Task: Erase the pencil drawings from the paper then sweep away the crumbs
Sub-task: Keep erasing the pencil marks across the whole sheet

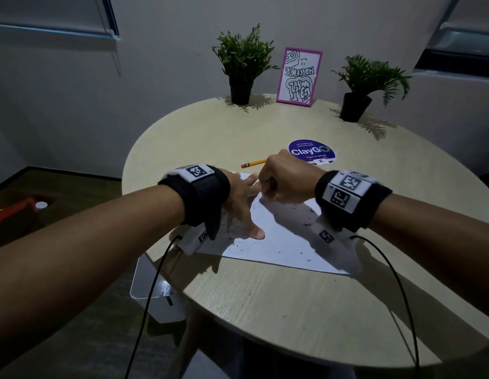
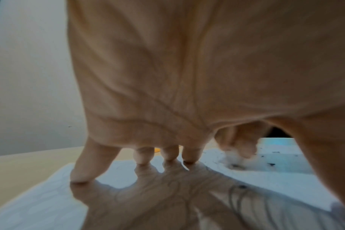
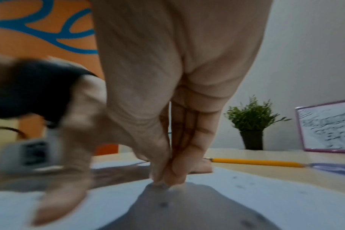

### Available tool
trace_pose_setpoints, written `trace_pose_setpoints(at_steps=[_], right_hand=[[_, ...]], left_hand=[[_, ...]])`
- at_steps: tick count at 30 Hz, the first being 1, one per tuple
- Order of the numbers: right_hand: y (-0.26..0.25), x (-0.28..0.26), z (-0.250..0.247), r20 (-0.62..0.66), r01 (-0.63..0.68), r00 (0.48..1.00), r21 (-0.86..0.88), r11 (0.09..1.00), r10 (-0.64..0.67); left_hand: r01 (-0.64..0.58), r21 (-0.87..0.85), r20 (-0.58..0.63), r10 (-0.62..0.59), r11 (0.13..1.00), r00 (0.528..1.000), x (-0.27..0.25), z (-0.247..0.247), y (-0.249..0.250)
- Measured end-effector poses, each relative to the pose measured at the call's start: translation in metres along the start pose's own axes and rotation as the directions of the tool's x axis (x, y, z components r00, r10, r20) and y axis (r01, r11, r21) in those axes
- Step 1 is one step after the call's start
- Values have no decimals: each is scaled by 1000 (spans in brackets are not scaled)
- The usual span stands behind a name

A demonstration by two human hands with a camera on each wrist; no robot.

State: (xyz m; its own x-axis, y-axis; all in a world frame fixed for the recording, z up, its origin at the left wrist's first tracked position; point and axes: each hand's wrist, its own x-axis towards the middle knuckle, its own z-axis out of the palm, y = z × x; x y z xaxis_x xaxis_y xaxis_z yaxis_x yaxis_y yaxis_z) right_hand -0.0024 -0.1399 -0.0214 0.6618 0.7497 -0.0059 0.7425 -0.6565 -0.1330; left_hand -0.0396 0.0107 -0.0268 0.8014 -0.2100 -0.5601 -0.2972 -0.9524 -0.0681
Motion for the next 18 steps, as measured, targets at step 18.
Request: trace_pose_setpoints(at_steps=[18], right_hand=[[-18, -15, 4, 126, 106, 985, 74, 992, -115]], left_hand=[[-16, -5, 3, 16, 1000, 1000, 2, 0, 2]])
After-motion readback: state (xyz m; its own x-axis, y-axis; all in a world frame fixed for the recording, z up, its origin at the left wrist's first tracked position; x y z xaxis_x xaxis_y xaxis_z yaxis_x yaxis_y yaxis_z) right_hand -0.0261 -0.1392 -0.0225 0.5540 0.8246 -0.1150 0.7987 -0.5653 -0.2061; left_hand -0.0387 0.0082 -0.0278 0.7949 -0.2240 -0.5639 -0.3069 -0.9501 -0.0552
